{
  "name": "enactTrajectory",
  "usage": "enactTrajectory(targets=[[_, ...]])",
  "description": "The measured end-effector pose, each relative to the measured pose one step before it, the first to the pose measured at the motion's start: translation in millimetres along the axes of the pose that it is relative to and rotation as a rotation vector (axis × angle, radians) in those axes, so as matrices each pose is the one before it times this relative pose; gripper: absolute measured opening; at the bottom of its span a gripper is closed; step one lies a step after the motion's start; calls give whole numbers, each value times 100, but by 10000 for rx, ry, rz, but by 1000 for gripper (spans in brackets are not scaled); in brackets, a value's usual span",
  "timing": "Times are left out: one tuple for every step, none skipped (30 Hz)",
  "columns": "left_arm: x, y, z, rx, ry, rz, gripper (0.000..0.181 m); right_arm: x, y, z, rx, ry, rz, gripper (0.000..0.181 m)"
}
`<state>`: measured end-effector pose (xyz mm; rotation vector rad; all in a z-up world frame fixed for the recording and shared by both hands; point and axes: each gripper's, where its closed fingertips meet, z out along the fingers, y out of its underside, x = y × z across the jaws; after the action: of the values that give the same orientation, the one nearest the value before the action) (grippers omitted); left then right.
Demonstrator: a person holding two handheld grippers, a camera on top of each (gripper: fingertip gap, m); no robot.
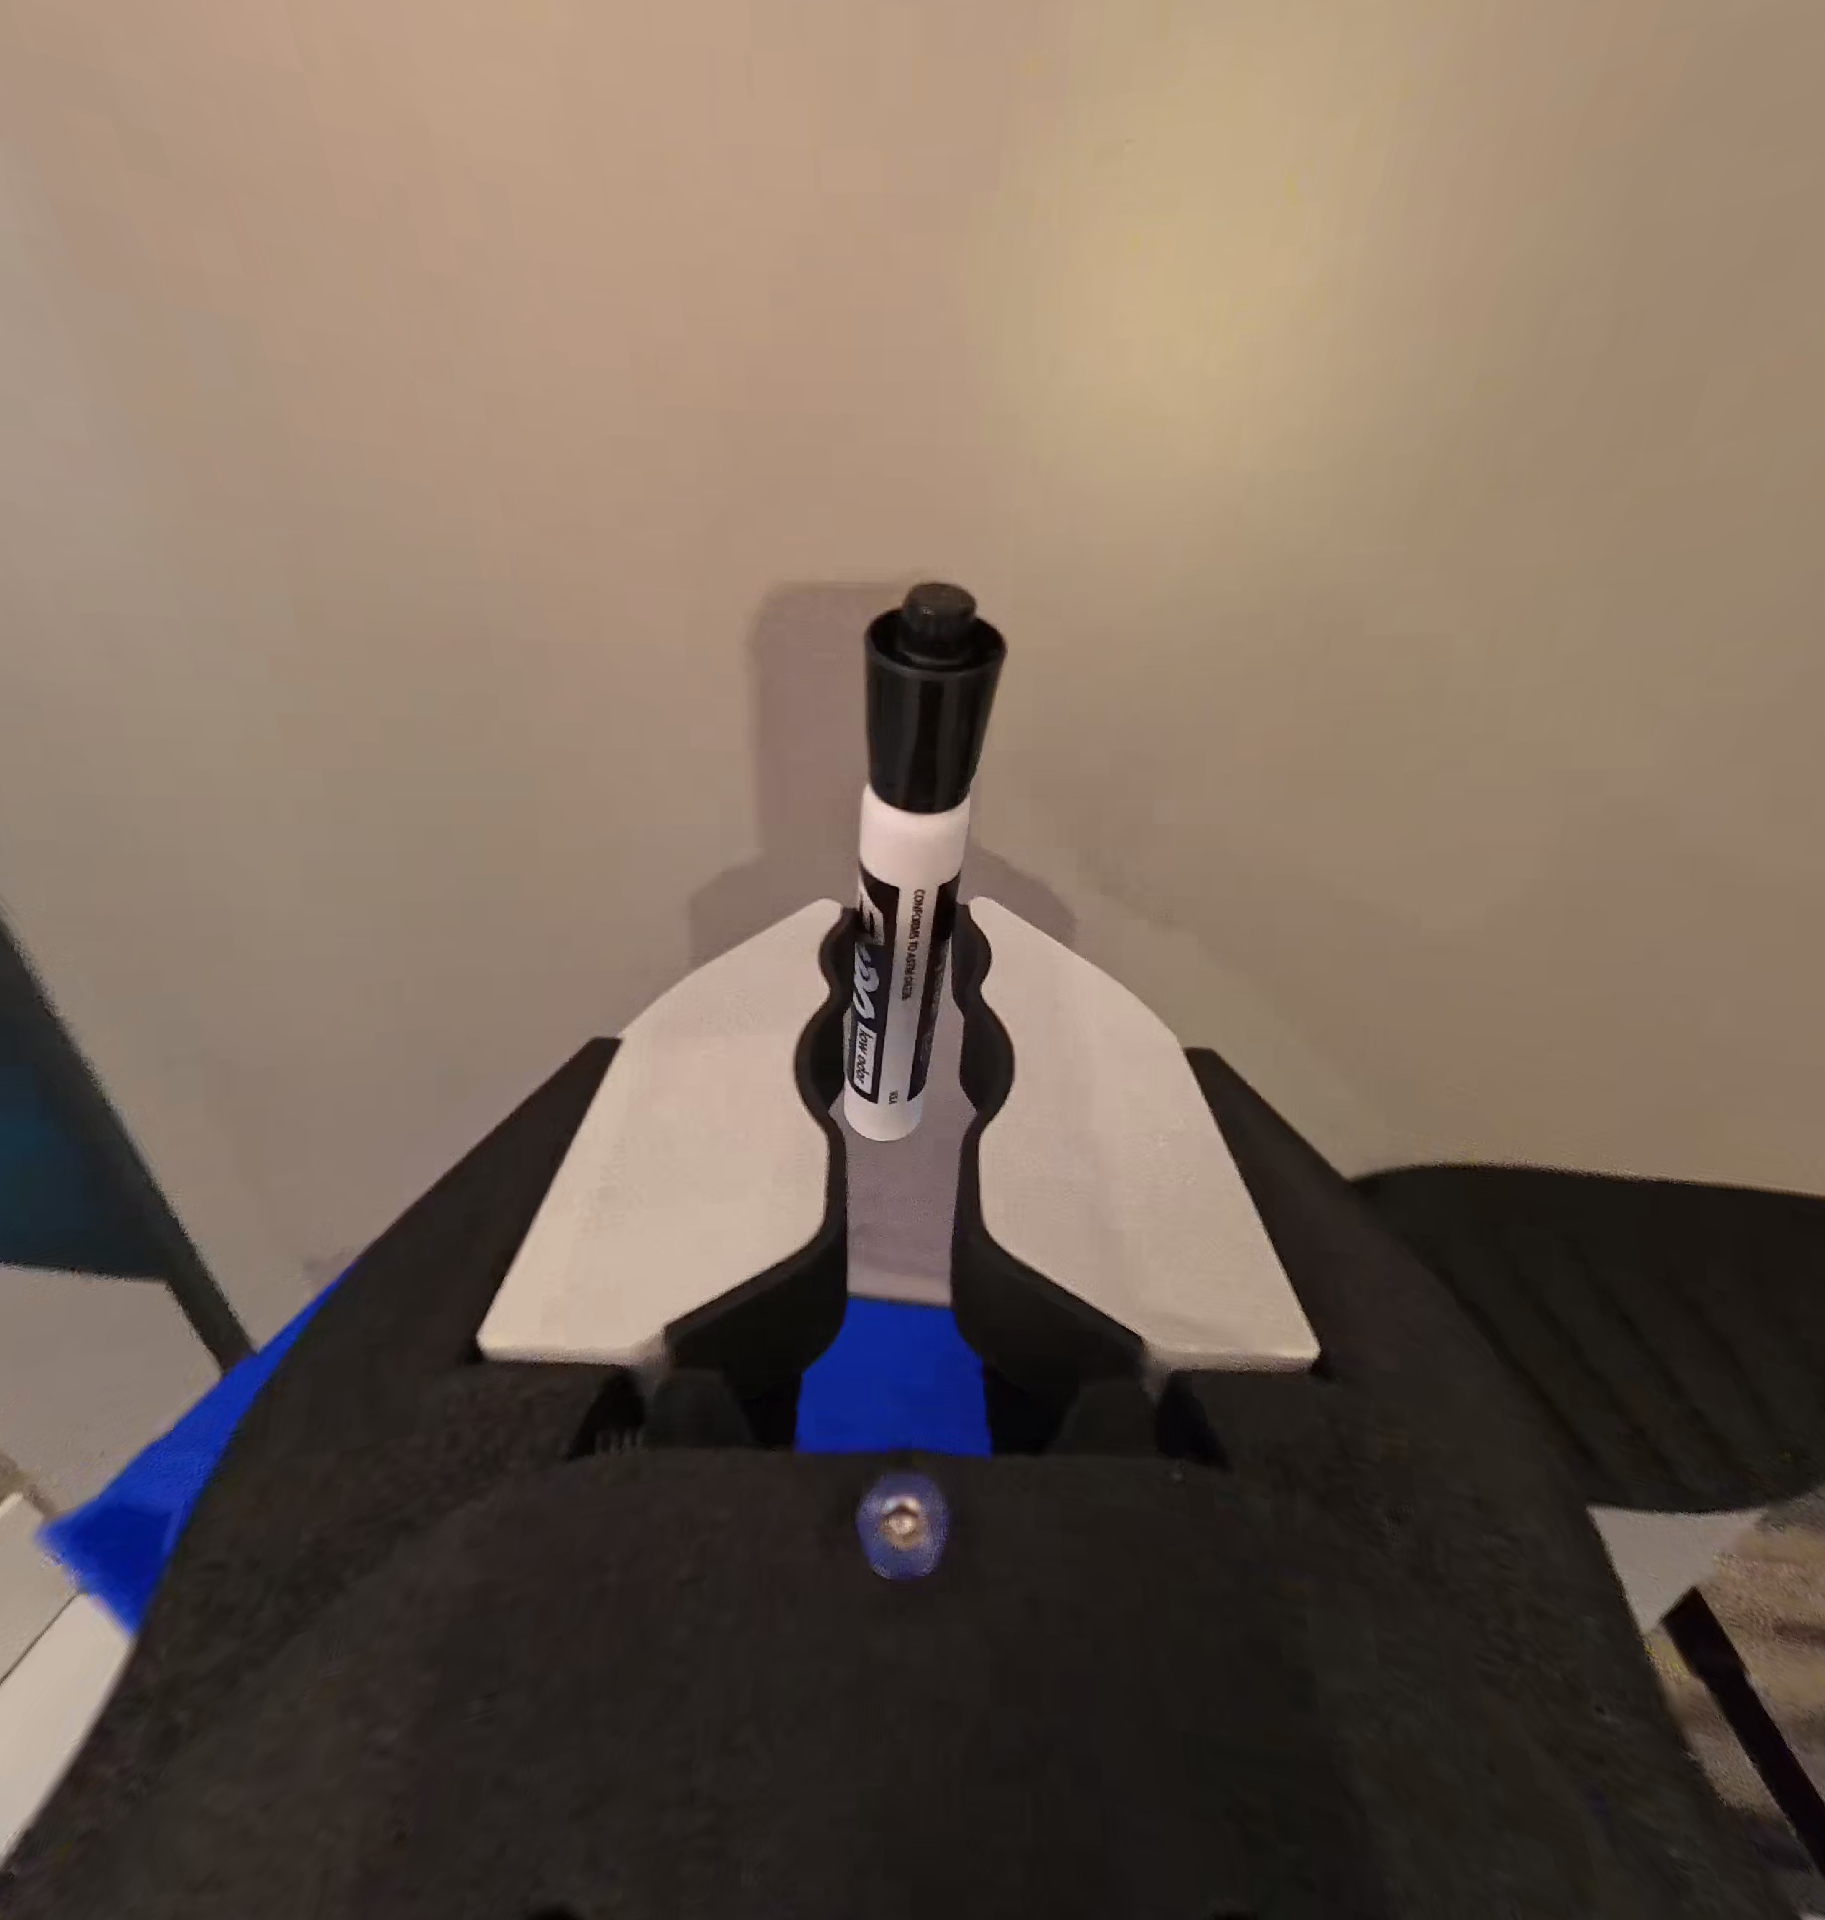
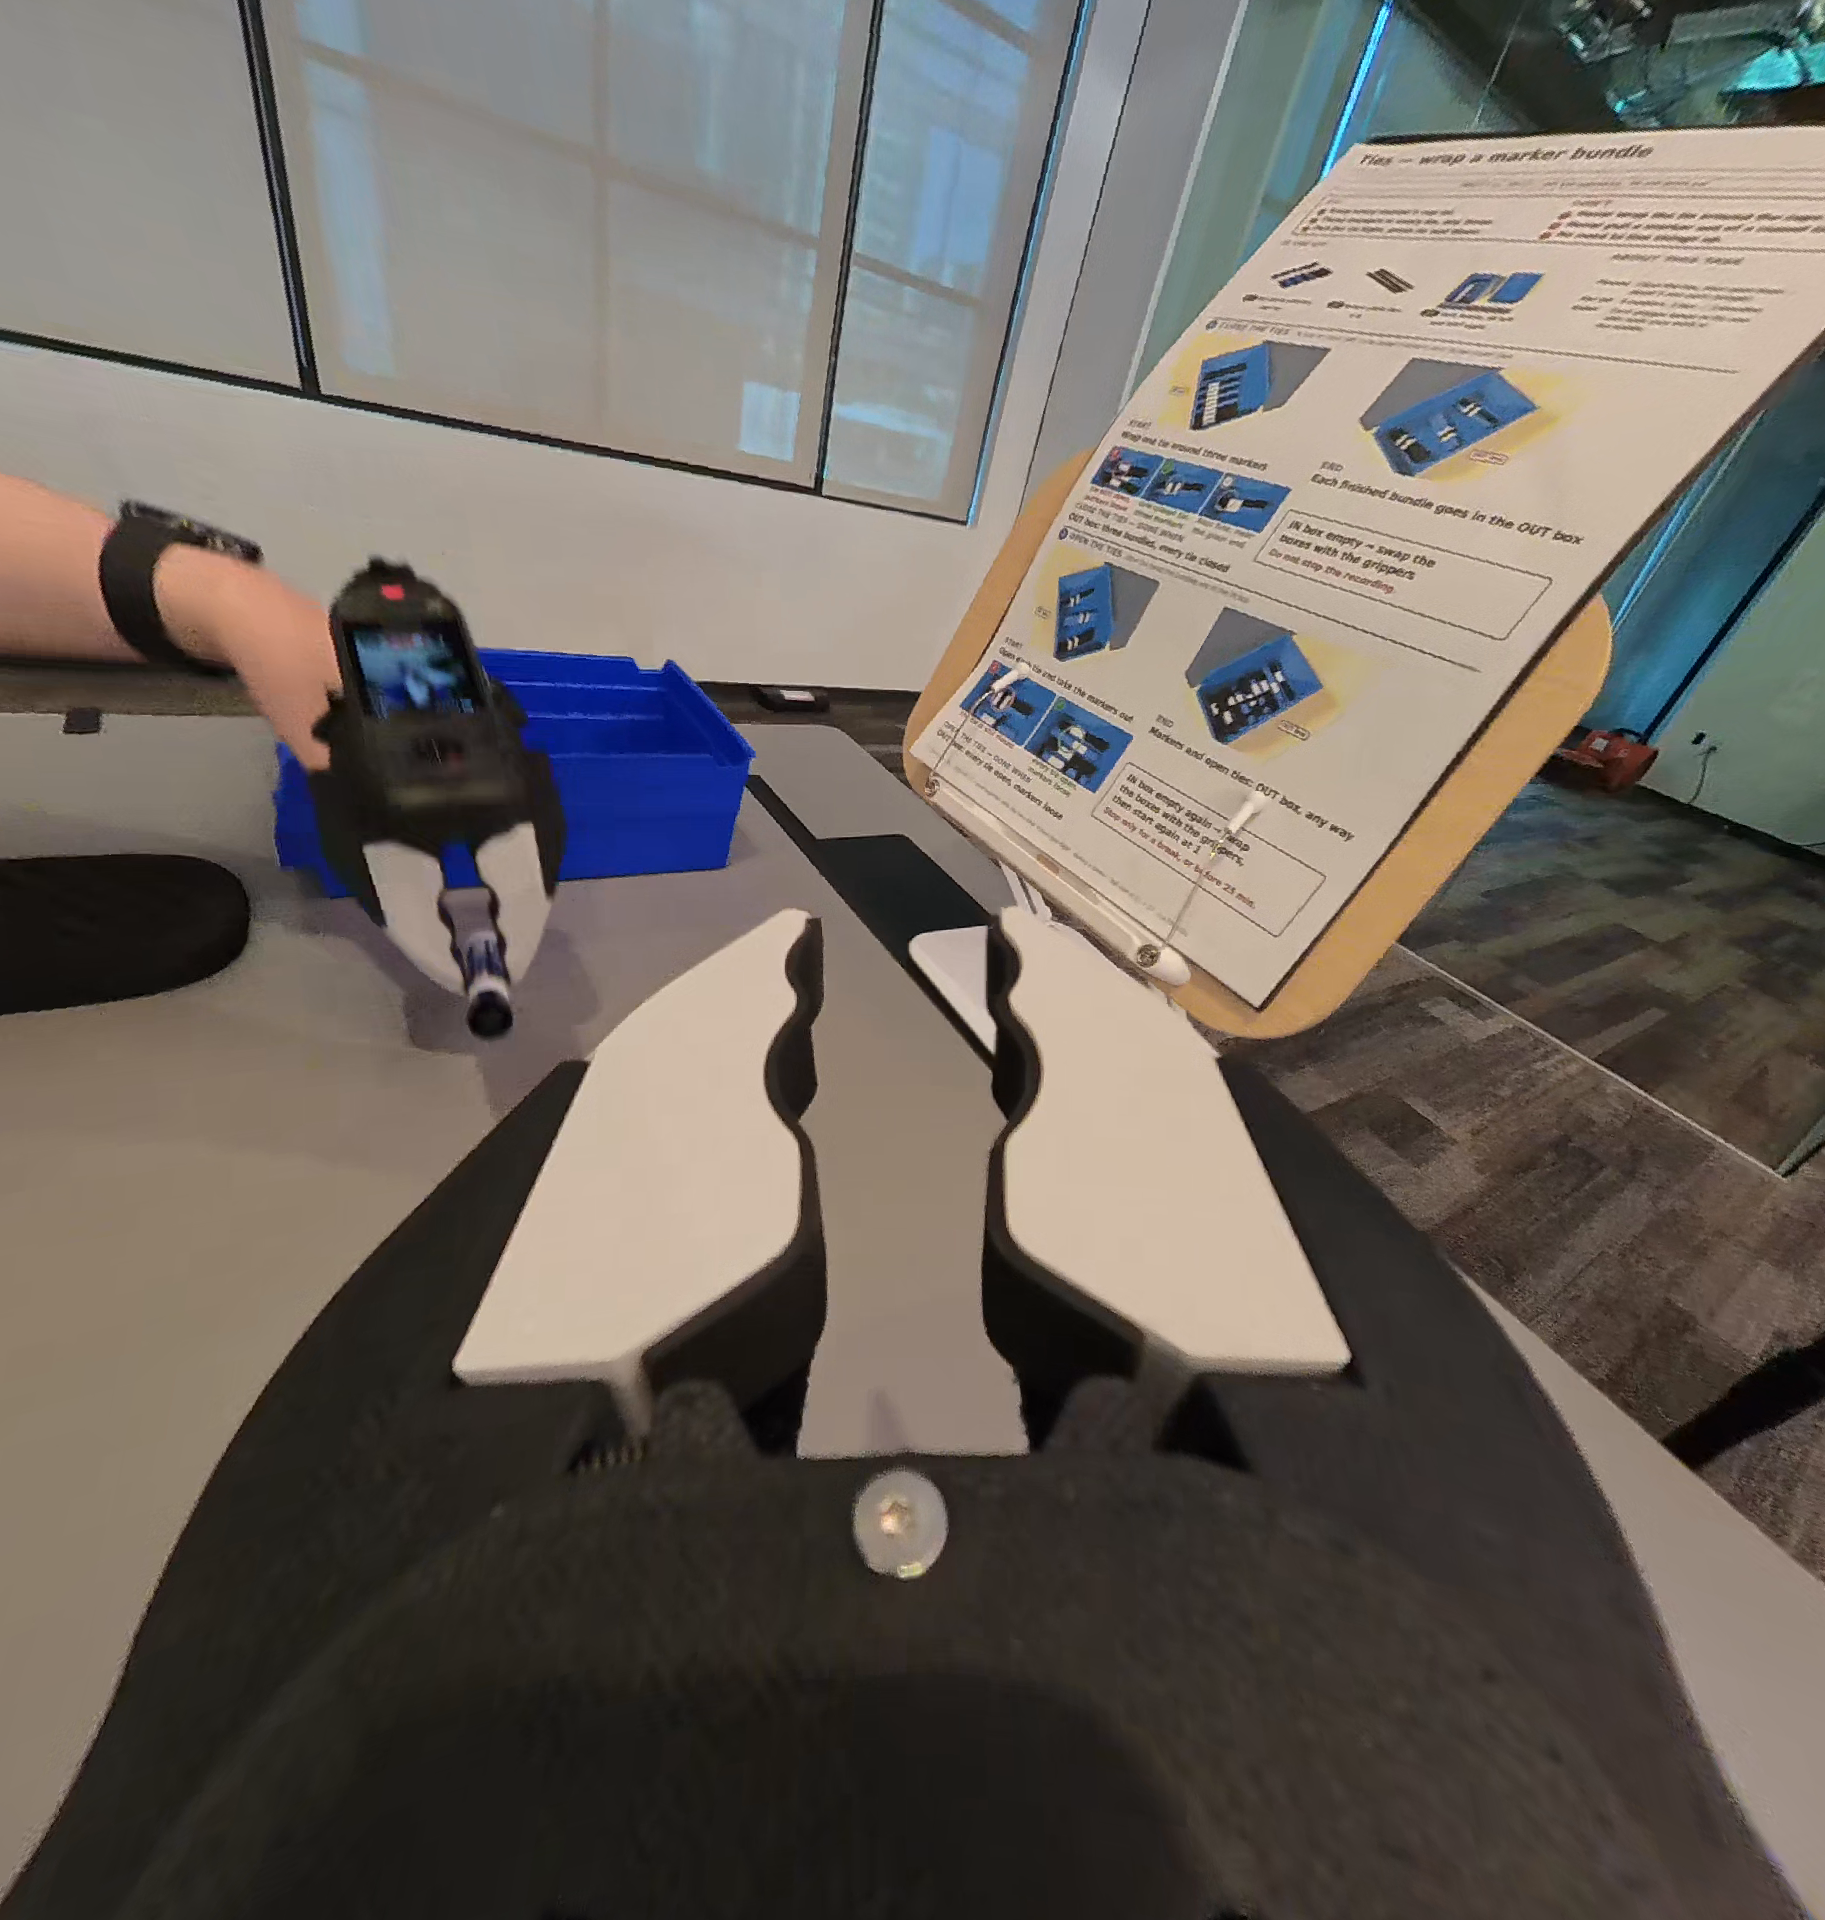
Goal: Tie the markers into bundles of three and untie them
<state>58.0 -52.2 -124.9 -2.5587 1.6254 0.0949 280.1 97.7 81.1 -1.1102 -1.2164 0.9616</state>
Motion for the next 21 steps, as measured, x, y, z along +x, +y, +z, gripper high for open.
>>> enactTrajectory(targets=[[-231, -203, 1183, -178, 57, -32, 17, 281, 4, 393, 10, -85, 73, 31], [-292, -22, 949, -212, 5, -33, 17, 205, 109, 331, -18, -126, 121, 31], [-168, 76, 803, -193, 67, 31, 17, 158, 334, 248, -126, -111, 69, 31], [-55, -46, 699, -43, 139, -63, 17, 197, 427, 160, -149, -16, 13, 31], [-59, 4, 631, -58, 164, -182, 17, 105, 389, 84, -64, 21, -6, 31], [-9, 53, 520, -63, 144, -49, 18, -119, 315, 42, 54, -62, -34, 31], [-108, -46, 214, 26, 25, 60, 18, -245, 270, -11, 118, -131, -98, 31], [-118, -175, -59, 135, 13, 21, 18, -59, 281, -39, 98, -88, -96, 31], [-24, -105, -46, 93, 105, -47, 17, 271, 284, -56, 12, 26, 88, 31], [54, -107, 26, 114, 163, -96, 17, 364, 232, -64, -18, 30, 291, 31], [135, -19, 98, 84, 219, -61, 17, 165, 93, -68, 52, -78, 311, 31], [71, 30, 113, 67, 145, 49, 17, 37, -41, -89, 147, -99, 168, 31], [33, 179, 117, -23, 95, 114, 19, 83, -79, -85, 156, -11, 27, 31], [-25, 233, 128, -65, 36, 88, 23, 141, -26, -78, 85, 54, -6, 31], [-21, 193, 89, -53, 22, 90, 25, 92, 30, -37, 14, 22, 20, 31], [98, -65, -24, 122, 67, 112, 25, 18, 64, -18, -28, -17, 23, 31], [101, -5, -42, 73, 93, 48, 26, 7, 70, -2, -30, 3, 3, 31], [63, -16, -16, 69, 75, 17, 29, 14, 53, -4, -18, 17, -9, 31], [1, -19, -20, 65, 27, -7, 33, -13, 73, 10, -26, 2, -2, 31], [104, 39, -25, 43, 86, 13, 33, -7, 81, 22, -39, 4, 8, 31], [67, 3, -46, 68, 48, 31, 35, 5, 82, 30, -40, 16, -2, 31]])
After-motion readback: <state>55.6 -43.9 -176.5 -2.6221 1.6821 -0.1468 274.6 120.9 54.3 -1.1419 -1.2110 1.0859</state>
